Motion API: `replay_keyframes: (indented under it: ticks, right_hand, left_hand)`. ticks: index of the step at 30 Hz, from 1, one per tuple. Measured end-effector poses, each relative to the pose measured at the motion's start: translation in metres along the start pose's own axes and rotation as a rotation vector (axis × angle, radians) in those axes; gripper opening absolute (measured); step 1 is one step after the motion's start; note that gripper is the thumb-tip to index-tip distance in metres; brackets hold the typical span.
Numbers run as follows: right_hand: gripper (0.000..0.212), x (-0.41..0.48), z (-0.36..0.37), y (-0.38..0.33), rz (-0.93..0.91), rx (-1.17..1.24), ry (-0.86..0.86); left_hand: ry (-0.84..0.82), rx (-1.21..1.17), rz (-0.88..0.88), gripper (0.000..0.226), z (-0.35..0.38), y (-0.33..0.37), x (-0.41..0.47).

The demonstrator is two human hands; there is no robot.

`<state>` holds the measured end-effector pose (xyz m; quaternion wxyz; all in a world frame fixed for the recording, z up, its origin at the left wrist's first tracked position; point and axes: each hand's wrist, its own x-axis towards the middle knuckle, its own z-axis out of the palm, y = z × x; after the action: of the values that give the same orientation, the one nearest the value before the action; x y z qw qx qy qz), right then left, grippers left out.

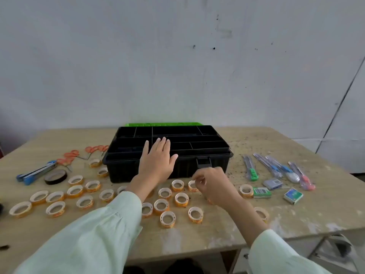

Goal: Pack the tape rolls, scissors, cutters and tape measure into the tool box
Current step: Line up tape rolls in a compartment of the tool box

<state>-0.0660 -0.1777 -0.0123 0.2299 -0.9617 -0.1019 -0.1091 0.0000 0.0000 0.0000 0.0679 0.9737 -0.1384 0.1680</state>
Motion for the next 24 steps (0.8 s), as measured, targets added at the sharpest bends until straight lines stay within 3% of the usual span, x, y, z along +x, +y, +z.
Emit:
replay_keyframes:
  ticks: [4,9,13,17,20,24]
  right_hand:
    - [0.027,-0.004,0.015,0.002,0.028,-0.117,-0.064]
    - [0.022,-0.002,0.016,0.004,0.002,-0.056,-0.033]
    - [0.01,0.004,-0.01,-0.013,0.036,0.29,0.117]
    - [0.018,0.017,-0.033,-0.03,0.109,0.65,0.227]
    - [0.028,0.024,-0.035,-0.042,0.191,0.868,0.212]
    - [0.03,0.027,-0.027,-0.05,0.241,1.029,0.177]
  left_hand:
    - [0.046,0.06,0.014,0.06,0.002,0.0,-0.002]
    - [0.045,0.042,0.036,0.059,0.001,-0.002,-0.002]
    - [0.088,-0.292,0.066,0.051,-0.006,-0.007,-0.005]
    - [0.127,-0.802,0.189,0.059,-0.025,-0.005,-0.015]
    - [0.117,-0.857,0.295,0.059,-0.034,0.0,-0.022]
    - [0.263,-0.826,0.262,0.038,-0.033,-0.002,-0.025]
